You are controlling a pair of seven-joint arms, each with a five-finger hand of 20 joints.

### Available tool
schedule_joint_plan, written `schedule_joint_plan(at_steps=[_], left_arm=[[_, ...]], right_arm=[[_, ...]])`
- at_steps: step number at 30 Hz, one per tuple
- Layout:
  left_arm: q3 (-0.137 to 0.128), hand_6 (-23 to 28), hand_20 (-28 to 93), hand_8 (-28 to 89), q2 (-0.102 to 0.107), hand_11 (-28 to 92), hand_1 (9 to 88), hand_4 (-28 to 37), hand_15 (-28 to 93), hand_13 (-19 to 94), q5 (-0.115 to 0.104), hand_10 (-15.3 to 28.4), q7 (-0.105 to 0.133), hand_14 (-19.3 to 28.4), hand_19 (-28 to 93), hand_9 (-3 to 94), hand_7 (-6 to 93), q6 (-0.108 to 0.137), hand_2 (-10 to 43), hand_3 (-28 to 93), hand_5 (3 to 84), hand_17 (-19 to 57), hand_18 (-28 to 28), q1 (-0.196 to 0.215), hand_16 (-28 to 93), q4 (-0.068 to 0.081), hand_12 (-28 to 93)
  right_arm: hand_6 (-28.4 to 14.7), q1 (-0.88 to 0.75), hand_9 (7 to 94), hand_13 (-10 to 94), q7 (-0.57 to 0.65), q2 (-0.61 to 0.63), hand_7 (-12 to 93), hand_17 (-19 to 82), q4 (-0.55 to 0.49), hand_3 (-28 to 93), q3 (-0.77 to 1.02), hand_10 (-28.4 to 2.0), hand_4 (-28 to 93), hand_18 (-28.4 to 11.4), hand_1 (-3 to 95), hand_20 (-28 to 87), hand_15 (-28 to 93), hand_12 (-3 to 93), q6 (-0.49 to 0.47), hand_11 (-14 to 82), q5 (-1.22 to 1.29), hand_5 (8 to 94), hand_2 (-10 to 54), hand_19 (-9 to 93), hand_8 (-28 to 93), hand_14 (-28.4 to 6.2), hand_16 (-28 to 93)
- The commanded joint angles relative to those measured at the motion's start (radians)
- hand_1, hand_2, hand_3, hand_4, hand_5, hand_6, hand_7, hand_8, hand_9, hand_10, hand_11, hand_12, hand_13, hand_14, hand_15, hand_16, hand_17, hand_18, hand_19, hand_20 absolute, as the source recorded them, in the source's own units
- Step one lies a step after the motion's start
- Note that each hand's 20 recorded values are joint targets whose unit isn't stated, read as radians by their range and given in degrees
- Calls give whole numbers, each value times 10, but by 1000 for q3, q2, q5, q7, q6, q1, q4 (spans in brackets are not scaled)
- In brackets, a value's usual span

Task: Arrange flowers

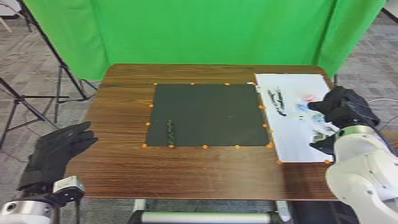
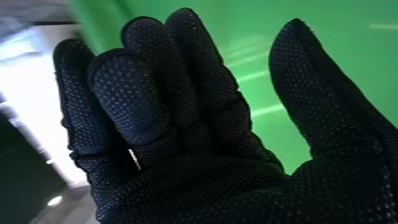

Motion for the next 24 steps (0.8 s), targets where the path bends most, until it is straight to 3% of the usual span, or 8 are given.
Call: schedule_joint_plan(at_steps=[1,6,14,17,24], left_arm=[[8,145,172,-84,-4,386,276,-144,612,298,0,226,-10,284,589,402,139,-17,91,795,471,-84,215,-6,-128,-3,99],[10,145,172,-84,-9,387,275,-143,613,297,5,226,-21,284,589,401,140,-23,90,796,471,-84,215,-15,-128,-3,98],[25,144,172,-84,-6,389,275,-143,613,298,-1,226,-14,284,589,401,141,-25,90,795,470,-84,214,-21,-129,2,98],[23,145,172,-84,-8,389,275,-144,613,298,-3,227,-13,284,589,402,141,-22,91,794,470,-84,214,-17,-129,0,98],[15,145,172,-85,-24,388,276,-144,613,298,8,226,-35,284,589,401,142,-37,90,793,471,-84,215,-22,-130,-1,97]], right_arm=[[-122,-161,622,628,33,-13,310,343,21,770,80,-245,-206,-273,303,-117,764,224,-17,450,-17,614,15,903,-95,-168,212],[-129,-188,620,626,56,-31,287,346,24,773,103,-245,-209,-268,305,-114,770,224,-11,454,-25,615,8,907,-90,-168,212],[-153,-236,624,638,95,-36,204,359,16,770,130,-244,-217,-268,318,-109,782,207,74,429,-89,641,-10,925,-77,-156,211],[-157,-241,626,640,100,-47,191,363,11,769,138,-246,-219,-268,322,-112,782,204,52,415,-96,641,-16,928,-74,-155,212],[-161,-265,627,640,114,-62,180,365,19,766,146,-247,-223,-269,333,-119,783,203,10,407,-75,641,-28,931,-70,-155,214]])
